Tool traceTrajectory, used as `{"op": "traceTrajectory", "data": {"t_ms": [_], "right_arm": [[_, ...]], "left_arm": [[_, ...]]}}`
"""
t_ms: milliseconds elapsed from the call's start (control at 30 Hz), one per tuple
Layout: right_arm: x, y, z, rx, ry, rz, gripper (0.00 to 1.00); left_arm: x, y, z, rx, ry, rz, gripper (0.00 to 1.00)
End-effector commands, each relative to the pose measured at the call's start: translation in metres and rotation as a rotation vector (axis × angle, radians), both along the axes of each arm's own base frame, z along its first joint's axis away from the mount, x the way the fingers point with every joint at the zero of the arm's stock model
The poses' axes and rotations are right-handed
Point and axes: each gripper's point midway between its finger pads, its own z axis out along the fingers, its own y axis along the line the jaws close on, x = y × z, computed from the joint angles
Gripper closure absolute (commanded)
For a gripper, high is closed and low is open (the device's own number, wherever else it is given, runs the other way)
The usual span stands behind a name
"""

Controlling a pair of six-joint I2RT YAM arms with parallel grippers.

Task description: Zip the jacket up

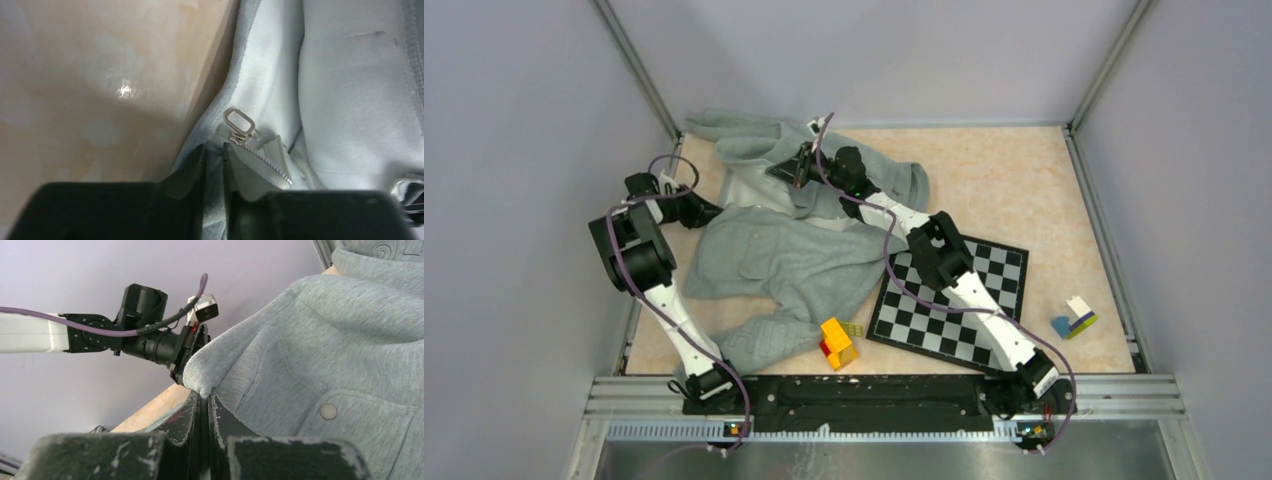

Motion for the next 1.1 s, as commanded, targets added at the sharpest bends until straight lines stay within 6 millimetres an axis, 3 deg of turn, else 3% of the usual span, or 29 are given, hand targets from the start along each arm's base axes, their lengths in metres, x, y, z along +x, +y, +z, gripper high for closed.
{"op": "traceTrajectory", "data": {"t_ms": [0,100,200,367,600,667,700,767,867,1067], "right_arm": [[-0.007,0.005,0.028,0.049,-0.068,0.011,1.0],[-0.008,0.004,0.03,0.043,-0.075,0.015,1.0],[-0.011,0.004,0.033,0.042,-0.073,0.027,1.0],[-0.018,0.006,0.044,0.03,-0.07,0.053,1.0],[-0.024,0.007,0.053,-0.012,-0.061,0.073,1.0],[-0.025,0.006,0.054,-0.016,-0.064,0.073,1.0],[-0.026,0.006,0.054,-0.018,-0.065,0.074,1.0],[-0.027,0.005,0.053,-0.02,-0.063,0.075,1.0],[-0.027,0.005,0.054,-0.016,-0.066,0.076,1.0],[-0.025,0.003,0.056,-0.005,-0.069,0.068,1.0]], "left_arm": [[0.004,-0.009,0.007,-0.057,-0.025,-0.024,0.86],[0.008,-0.008,0.03,-0.03,-0.092,-0.02,1.0],[0.01,-0.007,0.061,-0.004,-0.167,-0.017,1.0],[-0.003,-0.02,0.091,0.028,-0.305,-0.041,1.0],[-0.019,-0.03,0.111,0.076,-0.418,-0.049,1.0],[-0.017,-0.021,0.105,0.121,-0.381,-0.015,1.0],[-0.015,-0.016,0.098,0.135,-0.337,-0.004,0.94],[-0.016,-0.007,0.076,0.143,-0.199,0.015,0.68],[-0.003,0.003,0.065,0.186,-0.177,0.017,0.48],[0.022,-0.027,0.041,0.148,-0.166,-0.067,0.42]]}}
